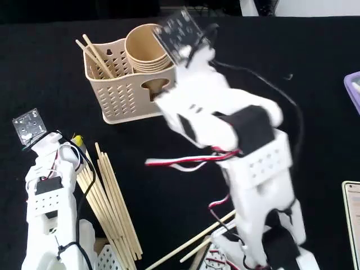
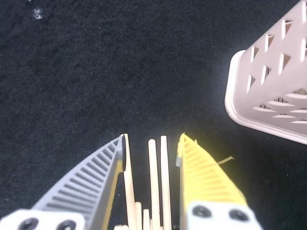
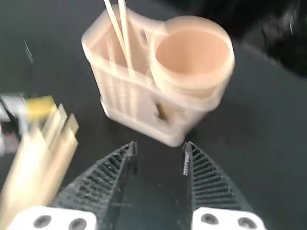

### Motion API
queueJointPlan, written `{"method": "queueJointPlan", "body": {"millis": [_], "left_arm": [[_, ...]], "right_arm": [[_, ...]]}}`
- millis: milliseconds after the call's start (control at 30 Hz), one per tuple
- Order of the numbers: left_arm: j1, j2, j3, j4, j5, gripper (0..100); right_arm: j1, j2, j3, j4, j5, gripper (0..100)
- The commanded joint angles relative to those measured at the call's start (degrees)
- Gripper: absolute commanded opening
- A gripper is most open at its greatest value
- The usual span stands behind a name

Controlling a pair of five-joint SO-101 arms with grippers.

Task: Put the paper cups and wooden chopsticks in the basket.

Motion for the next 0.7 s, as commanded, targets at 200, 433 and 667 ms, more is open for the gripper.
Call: {"method": "queueJointPlan", "body": {"millis": [200, 433, 667], "left_arm": [[-0.04, -1.05, -0.31, -0.97, 0.26, 19], [0.04, -1.05, -0.31, -0.97, 0.26, 19], [0.04, -0.97, -0.31, -0.97, 0.26, 19]], "right_arm": [[22.68, -13.76, 31.78, 9.58, 49.41, 16.3], [34.29, -29.85, 59.30, 9.58, 76.31, 16.3], [34.20, -38.02, 78.11, 1.05, 85.98, 16.3]]}}
